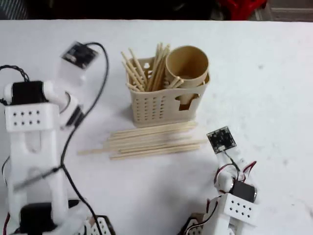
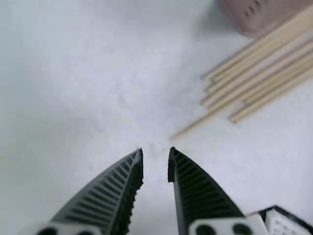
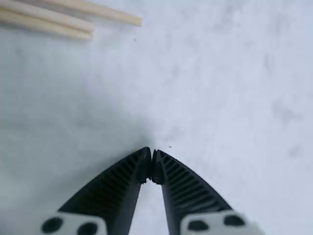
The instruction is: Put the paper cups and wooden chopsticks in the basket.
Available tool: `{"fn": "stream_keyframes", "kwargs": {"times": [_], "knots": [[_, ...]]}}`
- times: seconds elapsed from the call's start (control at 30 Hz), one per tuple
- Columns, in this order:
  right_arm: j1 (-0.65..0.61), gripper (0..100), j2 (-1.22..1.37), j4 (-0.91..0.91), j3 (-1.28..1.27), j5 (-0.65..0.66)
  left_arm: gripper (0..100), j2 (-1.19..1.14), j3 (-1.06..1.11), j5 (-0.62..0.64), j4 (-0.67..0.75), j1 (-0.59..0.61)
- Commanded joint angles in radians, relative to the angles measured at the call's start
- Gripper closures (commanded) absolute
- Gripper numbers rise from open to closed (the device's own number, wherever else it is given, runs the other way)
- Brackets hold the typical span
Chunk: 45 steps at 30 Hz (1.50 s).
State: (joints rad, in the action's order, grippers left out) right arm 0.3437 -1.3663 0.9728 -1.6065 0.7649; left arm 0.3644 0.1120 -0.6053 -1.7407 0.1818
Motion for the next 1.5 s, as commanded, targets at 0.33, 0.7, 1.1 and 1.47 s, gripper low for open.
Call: {"fn": "stream_keyframes", "kwargs": {"times": [0.33,0.7,1.1,1.47], "knots": [[0.035,97.4,-0.01,-0.03,-0.003,-0.023,90,0.294,0.457,-0.199,0.026,-0.561],[0.035,91.3,-0.01,-0.054,-0.025,-0.023,90,-0.068,0.394,-0.066,0.462,-0.754],[0.019,96.0,-0.282,0.013,-0.091,-0.021,90,-0.349,0.275,0.002,0.56,-0.763],[-0.039,96.0,-0.429,0.205,-0.084,-0.028,90,-0.357,0.292,0.005,0.595,-0.757]]}}
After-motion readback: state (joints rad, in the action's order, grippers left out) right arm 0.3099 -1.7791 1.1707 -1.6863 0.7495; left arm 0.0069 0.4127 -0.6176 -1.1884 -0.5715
